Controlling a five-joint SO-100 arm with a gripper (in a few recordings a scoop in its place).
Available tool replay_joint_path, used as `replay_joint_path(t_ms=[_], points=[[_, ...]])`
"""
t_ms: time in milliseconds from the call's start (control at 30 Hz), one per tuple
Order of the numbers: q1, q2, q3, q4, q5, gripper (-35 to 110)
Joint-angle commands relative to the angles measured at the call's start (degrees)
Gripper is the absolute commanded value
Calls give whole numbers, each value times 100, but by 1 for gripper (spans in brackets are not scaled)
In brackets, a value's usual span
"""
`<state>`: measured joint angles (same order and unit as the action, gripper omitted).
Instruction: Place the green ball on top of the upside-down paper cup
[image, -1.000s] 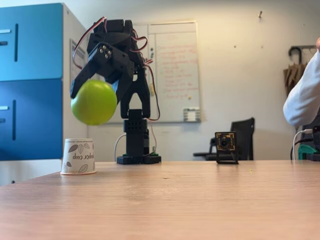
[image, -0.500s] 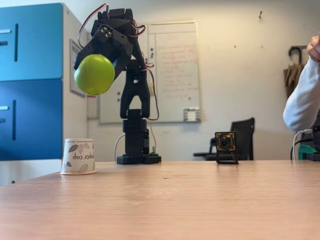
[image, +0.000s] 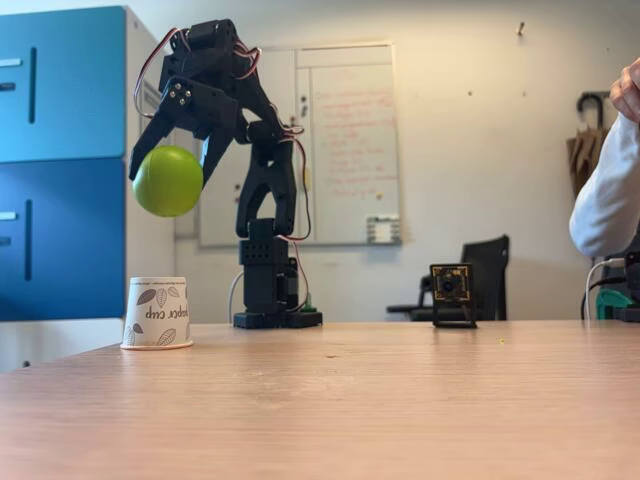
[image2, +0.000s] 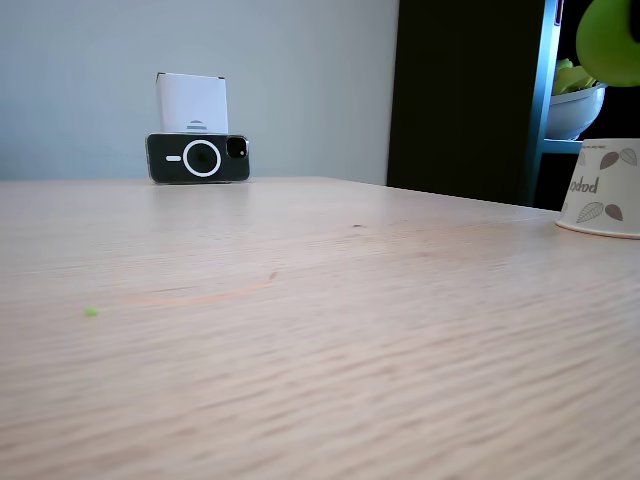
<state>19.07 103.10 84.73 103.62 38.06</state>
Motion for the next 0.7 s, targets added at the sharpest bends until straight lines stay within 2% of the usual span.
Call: replay_joint_path(t_ms=[0, 667], points=[[44, -35, 229, -123, -26, 22], [185, -352, 861, -940, -158, 25]])
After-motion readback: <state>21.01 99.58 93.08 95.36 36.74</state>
